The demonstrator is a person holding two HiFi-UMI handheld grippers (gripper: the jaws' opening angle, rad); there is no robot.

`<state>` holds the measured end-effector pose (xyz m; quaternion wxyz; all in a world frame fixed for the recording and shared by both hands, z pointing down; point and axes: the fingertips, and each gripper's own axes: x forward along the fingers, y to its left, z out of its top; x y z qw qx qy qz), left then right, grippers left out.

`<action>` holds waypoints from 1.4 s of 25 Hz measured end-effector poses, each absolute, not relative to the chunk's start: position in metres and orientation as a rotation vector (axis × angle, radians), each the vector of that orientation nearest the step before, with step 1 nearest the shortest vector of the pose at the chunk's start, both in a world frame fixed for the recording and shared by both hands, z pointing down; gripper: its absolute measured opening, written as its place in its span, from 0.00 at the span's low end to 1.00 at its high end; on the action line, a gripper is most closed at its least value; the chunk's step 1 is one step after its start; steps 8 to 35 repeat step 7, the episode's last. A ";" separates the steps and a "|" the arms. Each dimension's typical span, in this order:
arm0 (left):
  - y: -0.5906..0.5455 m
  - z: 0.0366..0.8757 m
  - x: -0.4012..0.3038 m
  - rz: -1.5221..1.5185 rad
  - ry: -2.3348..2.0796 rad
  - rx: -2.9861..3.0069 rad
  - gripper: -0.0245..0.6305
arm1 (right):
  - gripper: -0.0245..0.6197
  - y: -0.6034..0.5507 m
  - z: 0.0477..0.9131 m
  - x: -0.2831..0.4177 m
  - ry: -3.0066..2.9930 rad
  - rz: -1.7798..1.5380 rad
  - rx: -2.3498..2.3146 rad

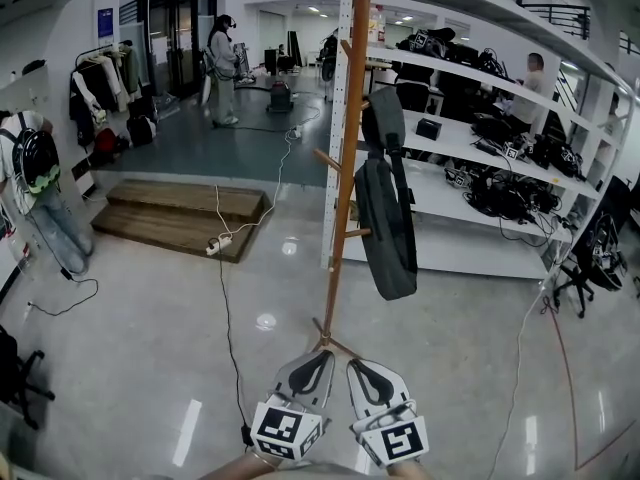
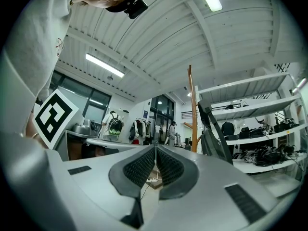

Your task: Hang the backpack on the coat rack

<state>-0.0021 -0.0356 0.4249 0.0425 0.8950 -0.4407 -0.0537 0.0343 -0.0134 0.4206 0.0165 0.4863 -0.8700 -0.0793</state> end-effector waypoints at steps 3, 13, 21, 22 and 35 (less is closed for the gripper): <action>-0.036 0.424 -0.002 -0.163 -1.348 2.738 0.07 | 0.08 -0.014 0.417 0.033 -2.714 -0.246 1.514; -0.035 0.424 -0.003 -0.163 -1.343 2.736 0.07 | 0.08 -0.012 0.420 0.034 -2.700 -0.252 1.508; -0.035 0.424 -0.003 -0.163 -1.343 2.736 0.07 | 0.08 -0.012 0.420 0.034 -2.700 -0.252 1.508; -0.035 0.424 -0.003 -0.163 -1.343 2.736 0.07 | 0.08 -0.012 0.420 0.034 -2.700 -0.252 1.508; -0.035 0.424 -0.003 -0.163 -1.343 2.736 0.07 | 0.08 -0.012 0.420 0.034 -2.700 -0.252 1.508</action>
